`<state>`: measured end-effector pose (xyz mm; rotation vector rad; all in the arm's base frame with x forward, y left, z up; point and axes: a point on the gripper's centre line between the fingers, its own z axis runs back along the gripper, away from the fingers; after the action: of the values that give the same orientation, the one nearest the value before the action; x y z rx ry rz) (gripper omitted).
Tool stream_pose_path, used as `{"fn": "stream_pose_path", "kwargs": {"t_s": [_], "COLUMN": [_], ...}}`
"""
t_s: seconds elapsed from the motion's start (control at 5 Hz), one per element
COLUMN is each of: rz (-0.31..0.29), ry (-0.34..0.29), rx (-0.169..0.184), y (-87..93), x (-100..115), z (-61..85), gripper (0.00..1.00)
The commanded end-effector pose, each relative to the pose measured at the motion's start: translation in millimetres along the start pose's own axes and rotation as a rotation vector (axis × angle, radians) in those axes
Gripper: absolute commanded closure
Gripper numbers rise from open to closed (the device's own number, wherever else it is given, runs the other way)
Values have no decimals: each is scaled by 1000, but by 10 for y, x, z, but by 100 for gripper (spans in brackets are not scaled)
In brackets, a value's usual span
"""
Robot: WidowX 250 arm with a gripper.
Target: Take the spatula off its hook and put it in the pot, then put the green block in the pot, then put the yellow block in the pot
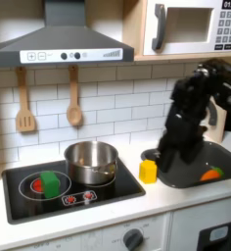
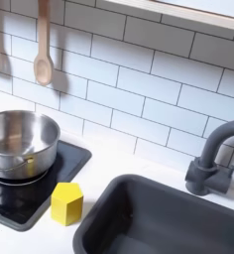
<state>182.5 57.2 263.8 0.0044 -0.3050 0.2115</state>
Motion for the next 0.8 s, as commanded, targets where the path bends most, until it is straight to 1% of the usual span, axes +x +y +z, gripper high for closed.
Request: {"fn": "stream_pose_path", "kwargs": {"t_s": [0.0, 0.2, 0.4, 0.6], "rz": [63, 92, 116, 125], "ry": [-47, -51, -74, -106], "rx": [36, 46, 68, 74], "y": [322, 482, 641, 787], "x": [306, 427, 561, 697], "z": [-35, -98, -142, -150], "gripper": [0, 0, 0, 0]}}
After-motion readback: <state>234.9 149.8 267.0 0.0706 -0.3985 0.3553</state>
